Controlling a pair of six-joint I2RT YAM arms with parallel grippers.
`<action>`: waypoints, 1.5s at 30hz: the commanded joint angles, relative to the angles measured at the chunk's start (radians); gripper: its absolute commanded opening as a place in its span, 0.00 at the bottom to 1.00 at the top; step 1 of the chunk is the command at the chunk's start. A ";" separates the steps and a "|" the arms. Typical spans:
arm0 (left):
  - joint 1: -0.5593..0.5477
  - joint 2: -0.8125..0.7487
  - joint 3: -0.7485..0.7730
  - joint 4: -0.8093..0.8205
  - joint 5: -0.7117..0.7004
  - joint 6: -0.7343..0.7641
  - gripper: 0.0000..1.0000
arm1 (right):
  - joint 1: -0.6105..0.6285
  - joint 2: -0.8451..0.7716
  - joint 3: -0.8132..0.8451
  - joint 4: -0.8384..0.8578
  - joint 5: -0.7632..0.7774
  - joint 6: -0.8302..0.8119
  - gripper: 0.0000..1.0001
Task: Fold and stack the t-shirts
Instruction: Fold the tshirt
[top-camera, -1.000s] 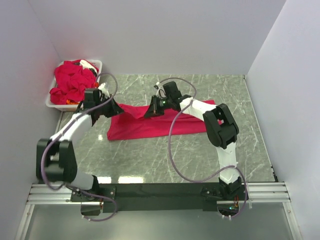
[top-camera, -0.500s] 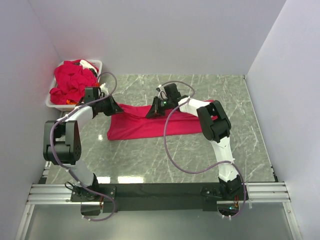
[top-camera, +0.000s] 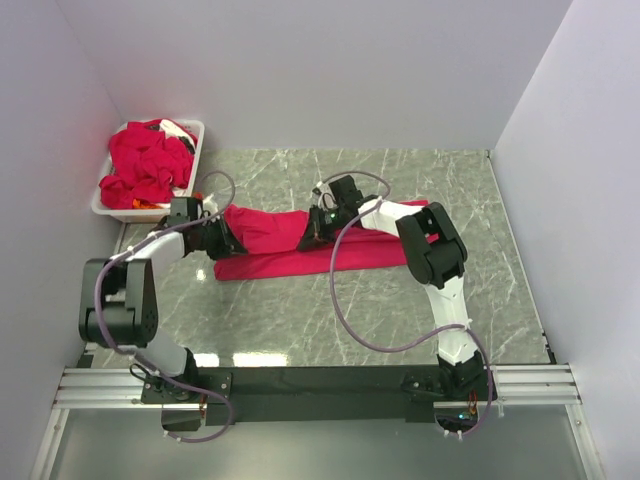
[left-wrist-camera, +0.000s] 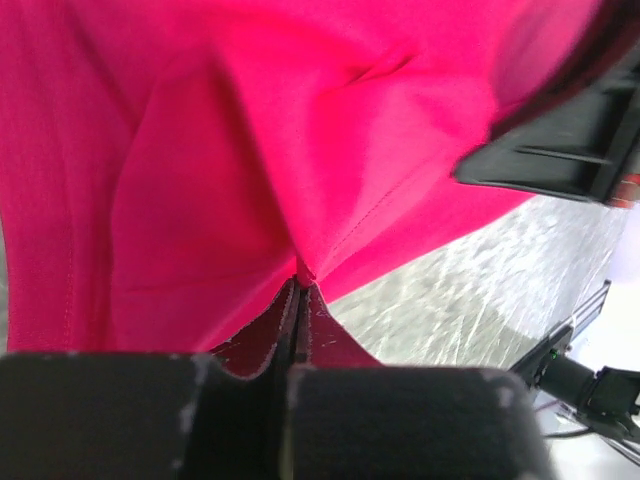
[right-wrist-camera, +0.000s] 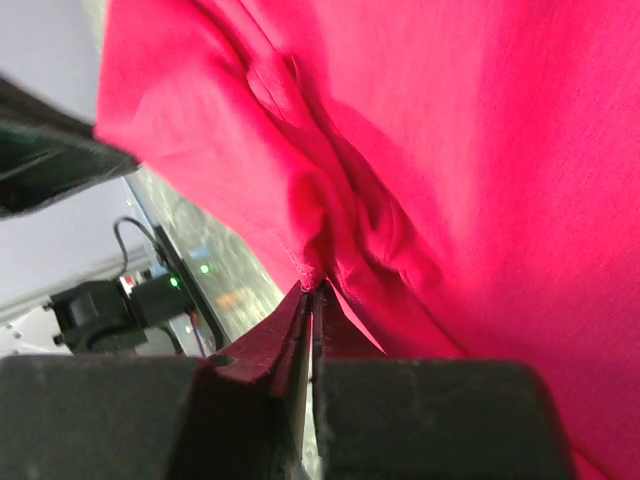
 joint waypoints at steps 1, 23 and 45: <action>-0.002 0.057 0.022 -0.072 -0.002 0.024 0.05 | 0.011 -0.018 0.035 -0.119 -0.007 -0.084 0.07; -0.106 -0.033 0.099 -0.017 -0.065 0.078 0.46 | -0.387 -0.224 0.080 -0.654 0.365 -0.754 0.29; -0.029 0.367 0.376 -0.111 -0.221 0.193 0.41 | -0.401 -0.093 0.065 -0.733 0.522 -0.750 0.27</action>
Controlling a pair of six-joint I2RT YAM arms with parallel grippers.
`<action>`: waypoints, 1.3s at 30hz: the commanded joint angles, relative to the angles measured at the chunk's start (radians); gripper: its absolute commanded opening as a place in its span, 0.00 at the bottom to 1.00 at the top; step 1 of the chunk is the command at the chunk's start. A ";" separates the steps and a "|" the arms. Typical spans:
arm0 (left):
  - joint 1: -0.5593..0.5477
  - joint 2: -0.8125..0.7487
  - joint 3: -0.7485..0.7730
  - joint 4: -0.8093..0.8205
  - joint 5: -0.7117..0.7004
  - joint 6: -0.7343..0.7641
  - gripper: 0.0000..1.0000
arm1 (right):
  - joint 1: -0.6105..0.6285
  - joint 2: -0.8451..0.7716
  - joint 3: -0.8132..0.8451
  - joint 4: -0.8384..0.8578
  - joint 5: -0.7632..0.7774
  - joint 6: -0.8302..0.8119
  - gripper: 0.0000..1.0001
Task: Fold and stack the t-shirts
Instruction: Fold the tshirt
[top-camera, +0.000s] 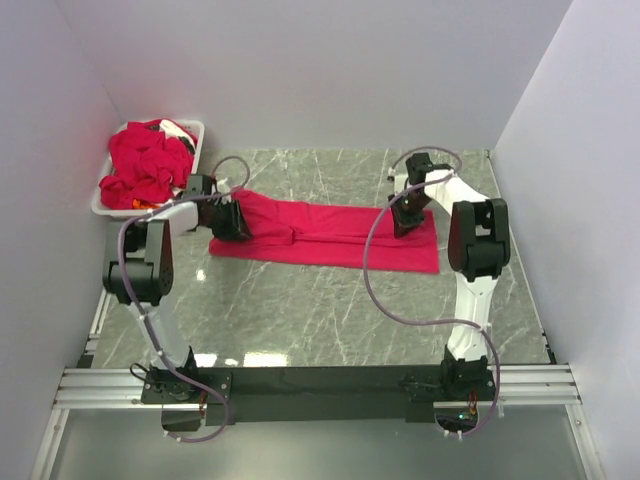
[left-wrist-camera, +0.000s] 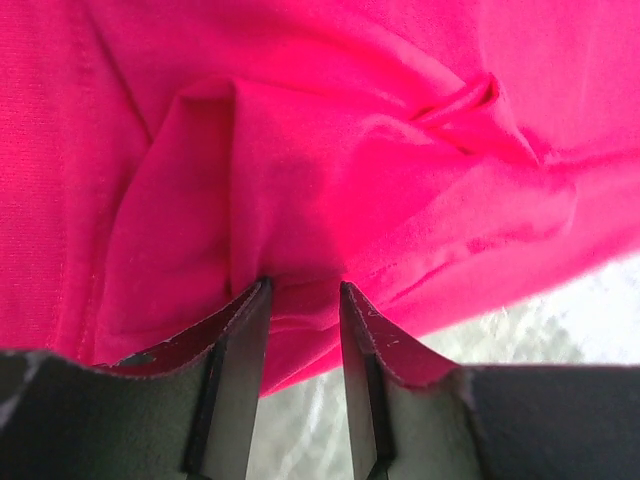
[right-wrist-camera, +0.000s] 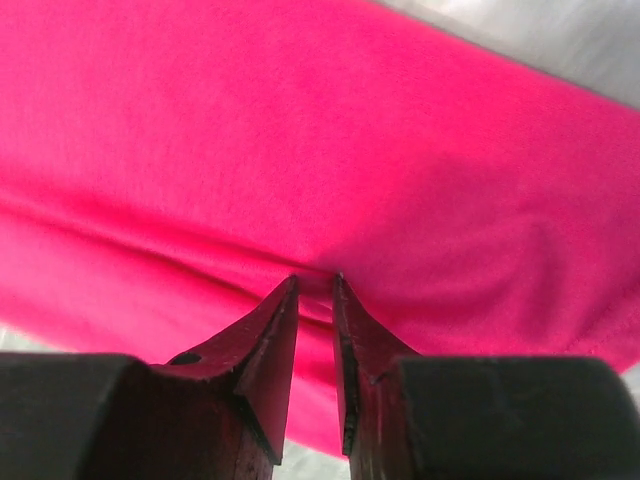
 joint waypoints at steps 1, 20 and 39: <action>0.007 0.124 0.143 -0.036 -0.104 0.109 0.40 | 0.012 -0.052 -0.132 -0.093 -0.068 0.016 0.26; -0.054 0.027 0.414 0.045 0.094 0.137 0.42 | 0.155 -0.269 -0.096 -0.114 -0.299 0.005 0.24; -0.172 0.089 0.193 0.150 0.056 -0.159 0.44 | 0.380 -0.289 -0.253 0.025 -0.111 0.096 0.37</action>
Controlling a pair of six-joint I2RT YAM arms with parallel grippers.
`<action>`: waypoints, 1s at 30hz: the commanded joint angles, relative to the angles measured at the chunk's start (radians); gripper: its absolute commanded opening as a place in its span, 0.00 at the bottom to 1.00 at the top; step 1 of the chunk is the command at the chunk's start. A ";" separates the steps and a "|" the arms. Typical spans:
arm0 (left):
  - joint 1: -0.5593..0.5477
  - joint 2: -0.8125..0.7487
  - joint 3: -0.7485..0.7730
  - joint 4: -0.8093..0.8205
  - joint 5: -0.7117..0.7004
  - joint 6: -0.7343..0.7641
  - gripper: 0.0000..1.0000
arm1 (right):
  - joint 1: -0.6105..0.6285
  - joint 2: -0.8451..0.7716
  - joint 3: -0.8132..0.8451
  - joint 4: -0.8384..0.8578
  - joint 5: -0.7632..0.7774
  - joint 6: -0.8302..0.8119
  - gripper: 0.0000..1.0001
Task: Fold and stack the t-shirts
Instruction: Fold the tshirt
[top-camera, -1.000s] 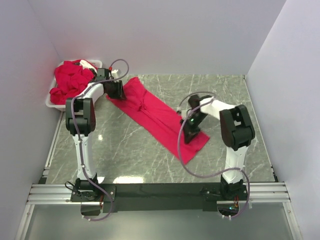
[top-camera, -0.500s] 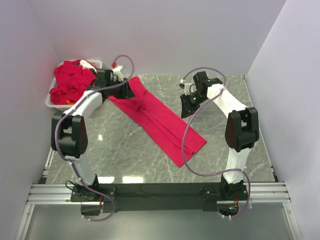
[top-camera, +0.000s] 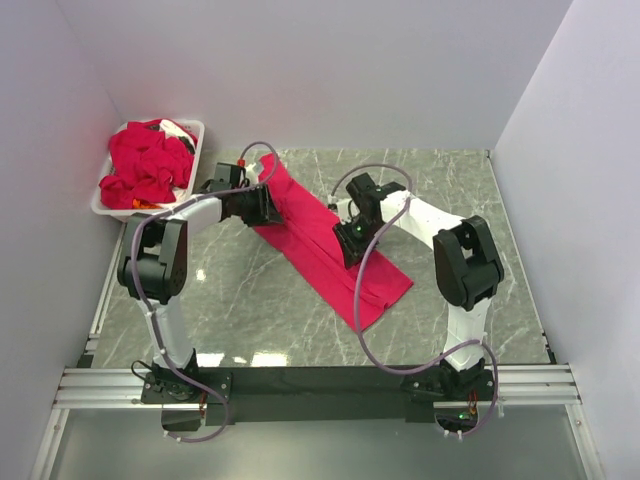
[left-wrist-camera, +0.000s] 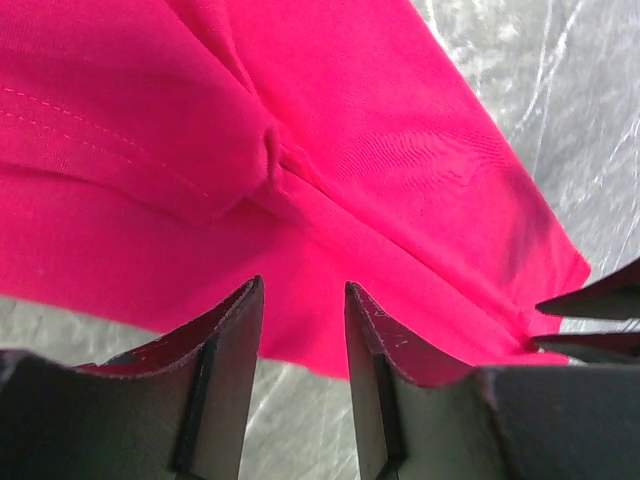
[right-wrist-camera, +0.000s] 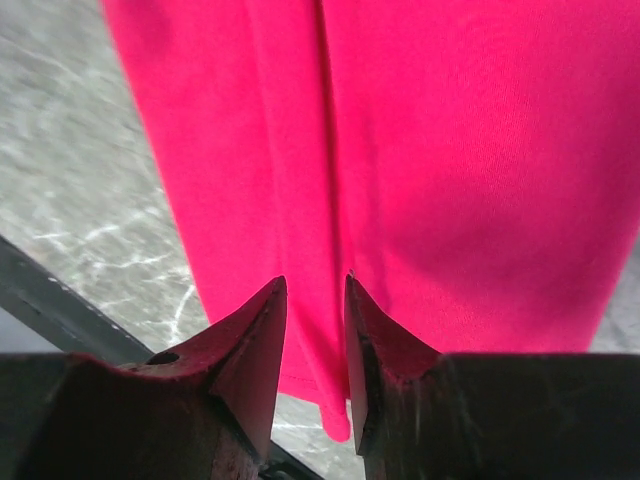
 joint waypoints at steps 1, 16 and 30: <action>-0.005 0.038 0.041 0.042 0.004 -0.075 0.44 | 0.009 -0.046 -0.031 0.048 0.057 0.014 0.38; -0.030 0.127 0.112 0.069 -0.034 -0.148 0.43 | 0.032 -0.085 -0.117 0.002 0.131 -0.057 0.44; -0.033 0.205 0.204 0.075 -0.011 -0.189 0.25 | 0.043 -0.118 -0.163 -0.084 0.109 -0.112 0.48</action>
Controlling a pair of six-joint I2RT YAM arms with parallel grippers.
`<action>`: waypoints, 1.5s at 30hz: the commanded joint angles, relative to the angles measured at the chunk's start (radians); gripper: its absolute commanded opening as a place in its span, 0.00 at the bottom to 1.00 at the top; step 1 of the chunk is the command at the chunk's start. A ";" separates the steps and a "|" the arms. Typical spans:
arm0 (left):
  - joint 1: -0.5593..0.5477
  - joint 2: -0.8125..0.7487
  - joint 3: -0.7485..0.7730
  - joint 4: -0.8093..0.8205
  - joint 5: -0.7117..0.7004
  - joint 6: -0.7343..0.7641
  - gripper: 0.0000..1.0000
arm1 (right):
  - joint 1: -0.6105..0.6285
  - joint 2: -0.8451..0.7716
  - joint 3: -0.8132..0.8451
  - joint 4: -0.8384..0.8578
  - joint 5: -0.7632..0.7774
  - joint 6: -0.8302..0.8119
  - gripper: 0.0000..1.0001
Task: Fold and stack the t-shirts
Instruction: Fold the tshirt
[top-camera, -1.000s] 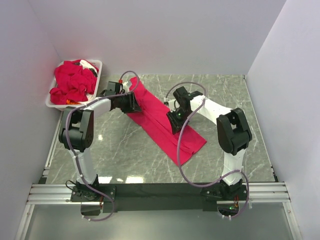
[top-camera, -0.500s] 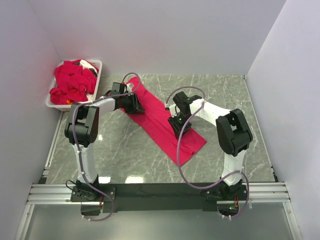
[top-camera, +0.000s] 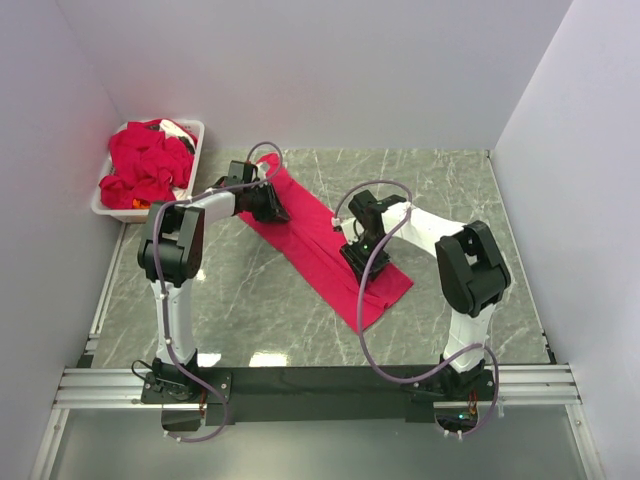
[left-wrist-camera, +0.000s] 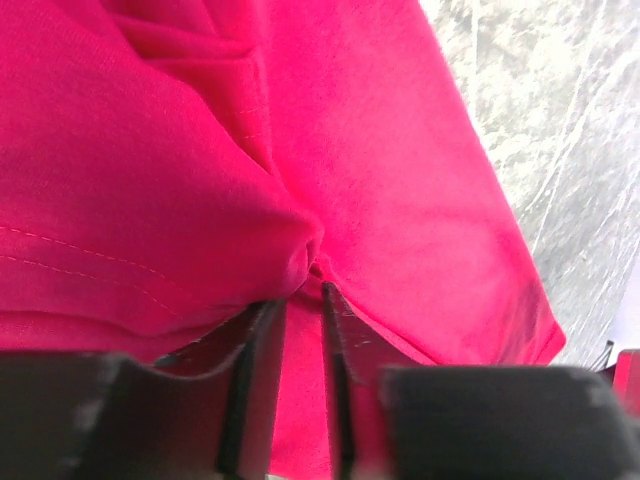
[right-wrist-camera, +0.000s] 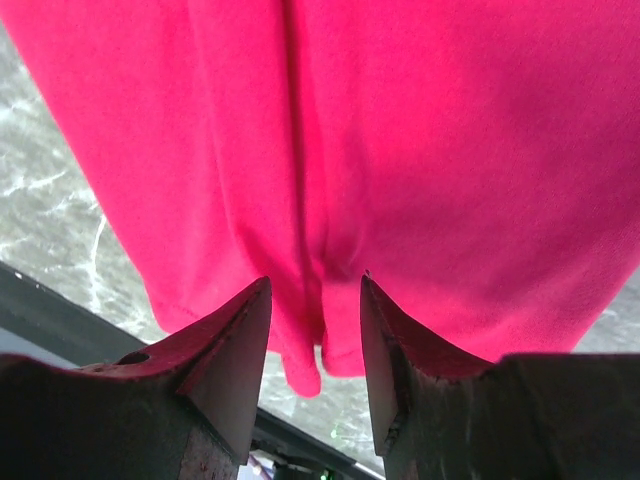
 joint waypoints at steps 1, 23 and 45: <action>-0.004 -0.010 0.043 0.048 0.026 -0.026 0.23 | 0.014 -0.066 -0.002 -0.041 -0.015 -0.030 0.48; -0.007 0.056 0.117 0.063 0.060 -0.053 0.01 | 0.062 -0.054 -0.013 -0.099 -0.026 -0.076 0.56; -0.007 0.048 0.152 0.031 0.048 -0.033 0.08 | 0.019 -0.144 -0.123 -0.112 -0.075 -0.078 0.00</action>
